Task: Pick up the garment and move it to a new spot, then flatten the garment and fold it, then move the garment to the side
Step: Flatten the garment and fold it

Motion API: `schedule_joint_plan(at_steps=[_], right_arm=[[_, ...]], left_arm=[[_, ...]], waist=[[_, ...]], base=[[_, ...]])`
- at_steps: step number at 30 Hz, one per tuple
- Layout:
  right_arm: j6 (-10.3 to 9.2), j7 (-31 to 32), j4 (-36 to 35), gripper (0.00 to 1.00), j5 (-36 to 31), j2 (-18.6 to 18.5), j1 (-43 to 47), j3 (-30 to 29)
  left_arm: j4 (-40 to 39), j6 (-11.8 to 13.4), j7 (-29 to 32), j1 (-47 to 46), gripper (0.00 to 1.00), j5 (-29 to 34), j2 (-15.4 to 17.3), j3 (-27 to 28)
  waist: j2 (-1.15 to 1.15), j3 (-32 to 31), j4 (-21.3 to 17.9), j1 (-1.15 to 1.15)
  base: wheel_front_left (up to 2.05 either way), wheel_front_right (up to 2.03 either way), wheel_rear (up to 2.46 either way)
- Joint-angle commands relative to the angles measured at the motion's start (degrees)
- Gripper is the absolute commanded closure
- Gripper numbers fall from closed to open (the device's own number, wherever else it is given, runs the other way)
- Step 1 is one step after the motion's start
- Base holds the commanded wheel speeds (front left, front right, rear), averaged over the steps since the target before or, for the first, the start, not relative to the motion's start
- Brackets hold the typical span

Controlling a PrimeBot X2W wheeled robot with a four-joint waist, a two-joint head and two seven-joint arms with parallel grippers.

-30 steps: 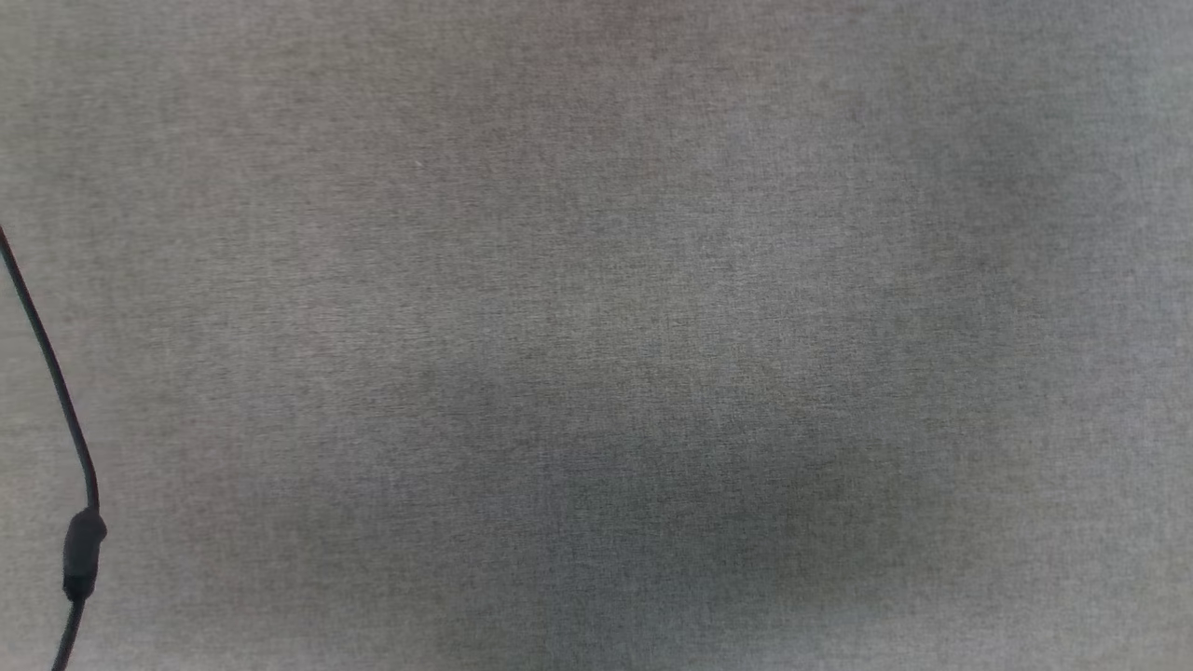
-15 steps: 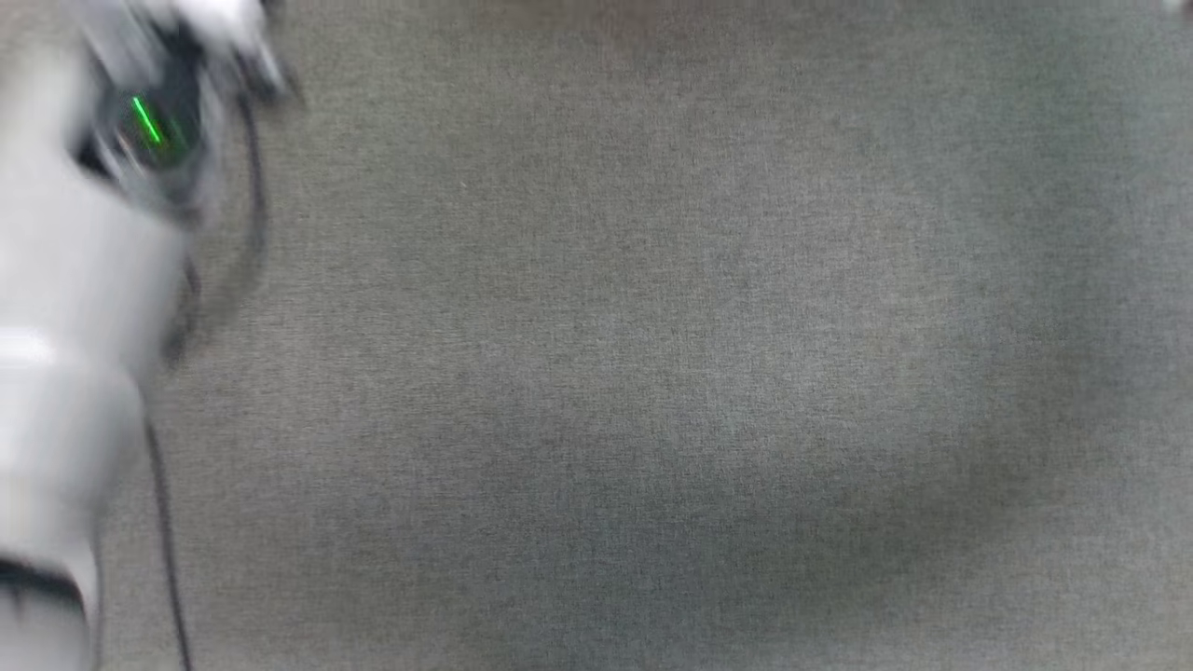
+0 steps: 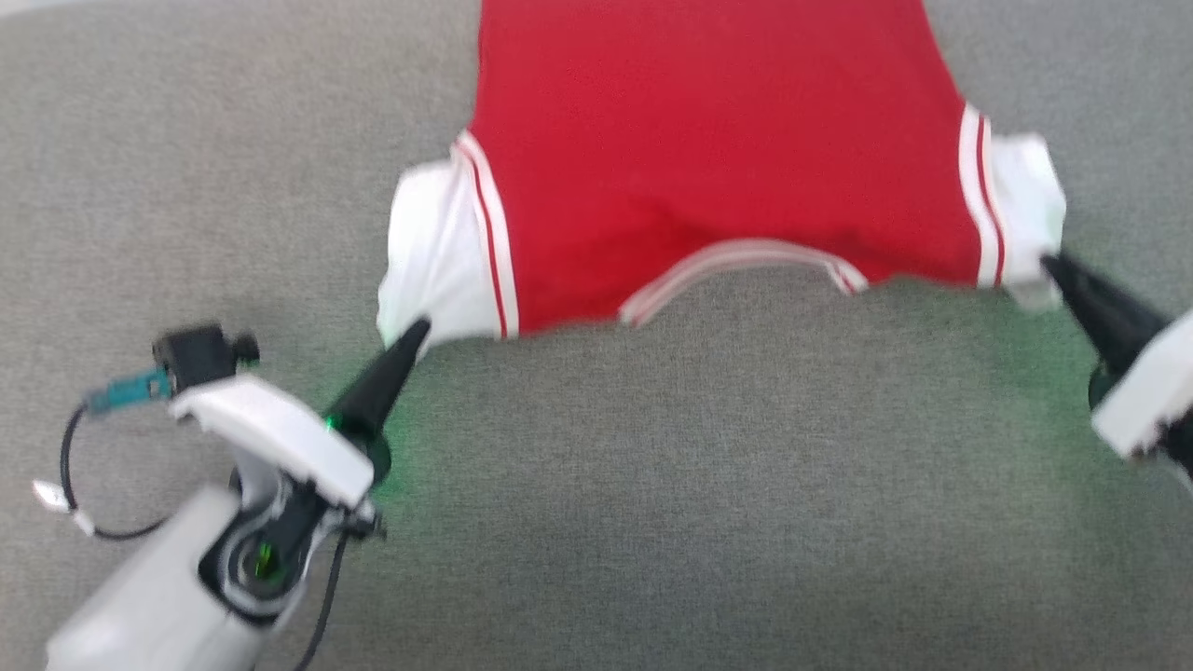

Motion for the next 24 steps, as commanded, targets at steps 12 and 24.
schedule_joint_plan(at_steps=[12, 24], right_arm=[[0.00, 12.74, -21.39, 1.00, -3.23, 2.81, 27.73, -16.32], [0.00, 24.25, -33.50, 1.00, -7.63, 10.23, 34.82, -24.77]], left_arm=[[-13.22, 0.49, -5.20, 17.95, 1.00, 5.37, 11.03, -3.51], [-23.33, 6.60, -8.19, 23.78, 1.00, 7.44, 13.36, -2.41]], waist=[[0.00, -3.99, 0.47, 0.00], [0.00, -2.59, 0.64, 0.00]], base=[[0.00, 0.00, 0.00], [0.00, 0.00, 0.00]])
